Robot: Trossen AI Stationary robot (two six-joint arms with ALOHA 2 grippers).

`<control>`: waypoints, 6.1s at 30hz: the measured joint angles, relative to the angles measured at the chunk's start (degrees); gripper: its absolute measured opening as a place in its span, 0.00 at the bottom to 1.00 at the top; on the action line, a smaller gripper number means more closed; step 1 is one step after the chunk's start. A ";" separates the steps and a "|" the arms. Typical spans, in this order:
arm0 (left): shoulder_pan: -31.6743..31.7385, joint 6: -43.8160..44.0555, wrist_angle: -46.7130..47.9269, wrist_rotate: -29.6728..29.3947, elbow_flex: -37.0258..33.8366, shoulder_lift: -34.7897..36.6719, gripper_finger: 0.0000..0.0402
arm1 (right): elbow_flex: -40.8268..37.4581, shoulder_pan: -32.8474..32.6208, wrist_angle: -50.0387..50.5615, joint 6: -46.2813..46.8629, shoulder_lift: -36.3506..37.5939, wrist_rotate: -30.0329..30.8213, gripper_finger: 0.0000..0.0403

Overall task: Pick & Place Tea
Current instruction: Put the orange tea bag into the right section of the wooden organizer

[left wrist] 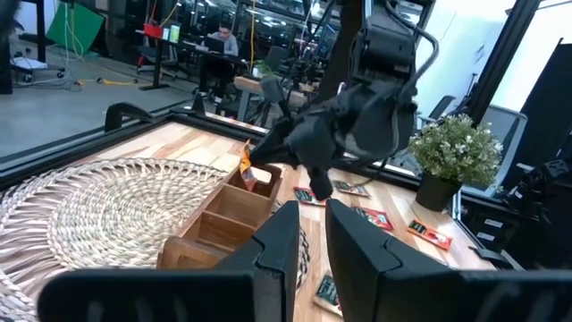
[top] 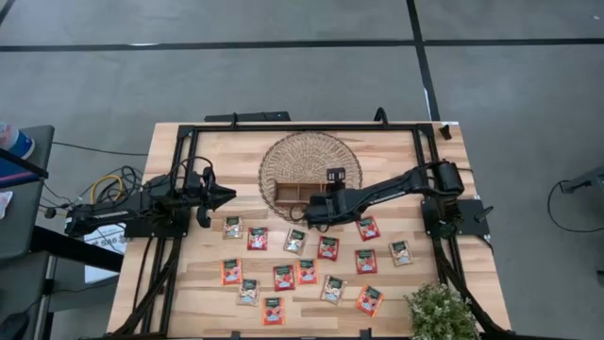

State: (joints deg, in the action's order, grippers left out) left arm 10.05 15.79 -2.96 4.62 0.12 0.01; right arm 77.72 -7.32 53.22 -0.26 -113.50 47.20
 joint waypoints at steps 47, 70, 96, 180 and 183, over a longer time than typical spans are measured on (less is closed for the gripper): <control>0.01 0.07 0.22 -0.35 0.00 0.00 0.13 | 0.01 1.08 1.80 0.29 -0.25 -2.27 0.02; -0.01 0.09 0.21 -0.34 0.00 0.00 0.13 | 3.64 1.03 7.82 0.31 0.03 1.80 0.39; 0.00 7.35 -0.02 -0.15 0.00 -0.02 0.13 | 18.34 -5.53 36.58 19.32 21.33 -29.22 0.33; 0.01 18.29 -1.44 4.61 0.00 -0.02 0.13 | -19.96 -33.35 -19.24 66.55 14.83 -54.47 0.40; -0.01 18.29 -1.44 4.61 0.00 -0.02 0.13 | -19.96 -33.65 -19.22 67.84 14.83 -53.79 0.41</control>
State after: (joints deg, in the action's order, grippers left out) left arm 10.04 34.08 -4.40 9.23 0.12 -0.01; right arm 57.76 -40.97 34.00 67.58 -98.67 -6.59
